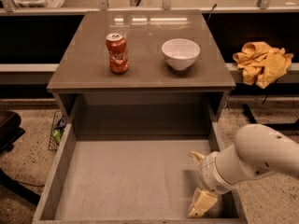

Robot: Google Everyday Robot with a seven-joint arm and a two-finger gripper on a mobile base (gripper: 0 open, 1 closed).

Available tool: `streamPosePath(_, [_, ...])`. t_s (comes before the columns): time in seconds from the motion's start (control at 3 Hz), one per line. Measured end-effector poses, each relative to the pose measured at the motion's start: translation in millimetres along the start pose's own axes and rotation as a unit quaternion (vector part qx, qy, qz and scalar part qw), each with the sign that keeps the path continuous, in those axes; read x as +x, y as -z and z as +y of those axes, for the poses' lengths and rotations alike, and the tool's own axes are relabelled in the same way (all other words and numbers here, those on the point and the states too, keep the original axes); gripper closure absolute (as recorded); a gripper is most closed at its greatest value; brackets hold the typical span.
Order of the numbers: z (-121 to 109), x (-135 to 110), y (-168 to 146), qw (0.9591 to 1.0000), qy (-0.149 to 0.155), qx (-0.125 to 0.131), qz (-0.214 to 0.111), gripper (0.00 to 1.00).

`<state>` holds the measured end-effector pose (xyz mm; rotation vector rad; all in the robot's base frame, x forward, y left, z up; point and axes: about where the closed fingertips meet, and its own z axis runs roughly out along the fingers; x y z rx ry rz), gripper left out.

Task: Open top drawer

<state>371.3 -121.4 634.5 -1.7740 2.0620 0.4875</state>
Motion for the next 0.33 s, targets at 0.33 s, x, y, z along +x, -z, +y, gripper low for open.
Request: streamPosePath(0.33, [0.0,0.0,0.0,1.0,0.0,0.0,0.0,0.0])
